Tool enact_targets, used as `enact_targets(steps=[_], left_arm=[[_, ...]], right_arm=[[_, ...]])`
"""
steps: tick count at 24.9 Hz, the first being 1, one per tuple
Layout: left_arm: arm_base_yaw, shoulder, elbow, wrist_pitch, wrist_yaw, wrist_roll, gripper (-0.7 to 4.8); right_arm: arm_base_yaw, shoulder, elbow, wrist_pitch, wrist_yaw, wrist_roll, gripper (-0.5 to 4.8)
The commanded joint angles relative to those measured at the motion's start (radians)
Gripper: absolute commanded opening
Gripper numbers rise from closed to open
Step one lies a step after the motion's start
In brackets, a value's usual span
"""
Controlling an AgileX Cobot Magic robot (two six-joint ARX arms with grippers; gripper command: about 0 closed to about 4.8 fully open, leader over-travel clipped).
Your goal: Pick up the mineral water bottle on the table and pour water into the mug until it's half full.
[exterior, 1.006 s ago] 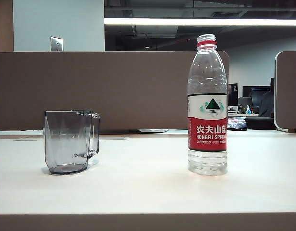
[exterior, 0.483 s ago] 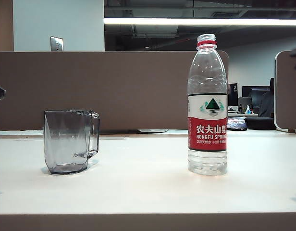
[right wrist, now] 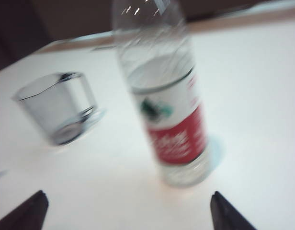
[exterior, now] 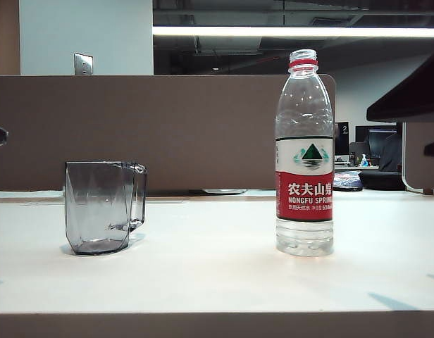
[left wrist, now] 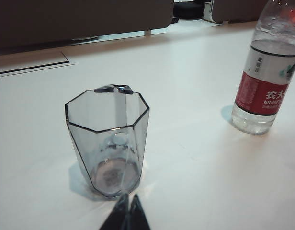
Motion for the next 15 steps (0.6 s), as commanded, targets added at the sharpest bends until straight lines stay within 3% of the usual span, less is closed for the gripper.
enact_targets(steps=[1,7,9,15], left_arm=[[0.0,0.0,0.003,0.01,0.0,0.0,-0.05],[0.0,0.0,0.003,0.009,0.0,0.0,-0.05],[0.0,0.0,0.003,0.01,0.0,0.0,-0.05],[0.0,0.0,0.003,0.01,0.0,0.0,-0.05]], right_arm=[[0.04,0.111,0.006,0.174,0.101,-0.096,4.79],[0.036,0.427,0.009,0.507,0.158,-0.214,4.79],[0.018,0.647,0.022,0.731,0.164,-0.246,4.79],[0.008,1.026,0.137,0.958,0.131,-0.247,4.79]])
